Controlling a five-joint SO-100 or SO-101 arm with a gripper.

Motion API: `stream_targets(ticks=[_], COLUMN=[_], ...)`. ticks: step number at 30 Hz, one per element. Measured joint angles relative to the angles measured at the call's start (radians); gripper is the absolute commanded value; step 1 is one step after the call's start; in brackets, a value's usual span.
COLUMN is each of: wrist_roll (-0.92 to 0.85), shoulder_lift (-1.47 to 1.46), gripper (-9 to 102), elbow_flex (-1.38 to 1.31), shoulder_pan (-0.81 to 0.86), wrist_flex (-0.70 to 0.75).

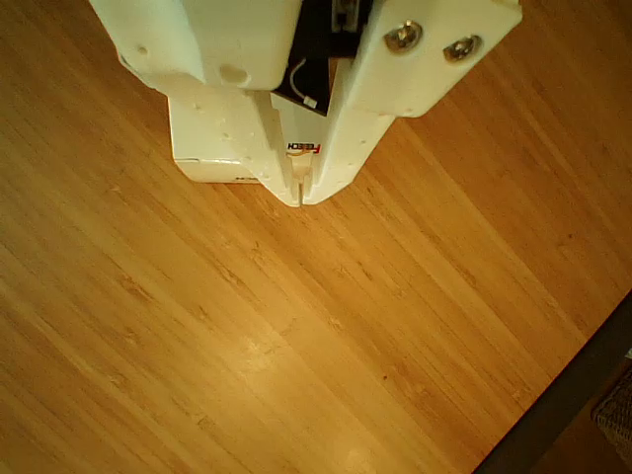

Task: Push the box on top of the target

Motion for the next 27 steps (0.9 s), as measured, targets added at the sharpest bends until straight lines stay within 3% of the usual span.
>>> stream_targets(ticks=[27], wrist_roll=[-0.035], shoulder_lift=[0.051], gripper=[0], elbow_flex=[0.106], shoulder_pan=[0.005], wrist_flex=[-0.038])
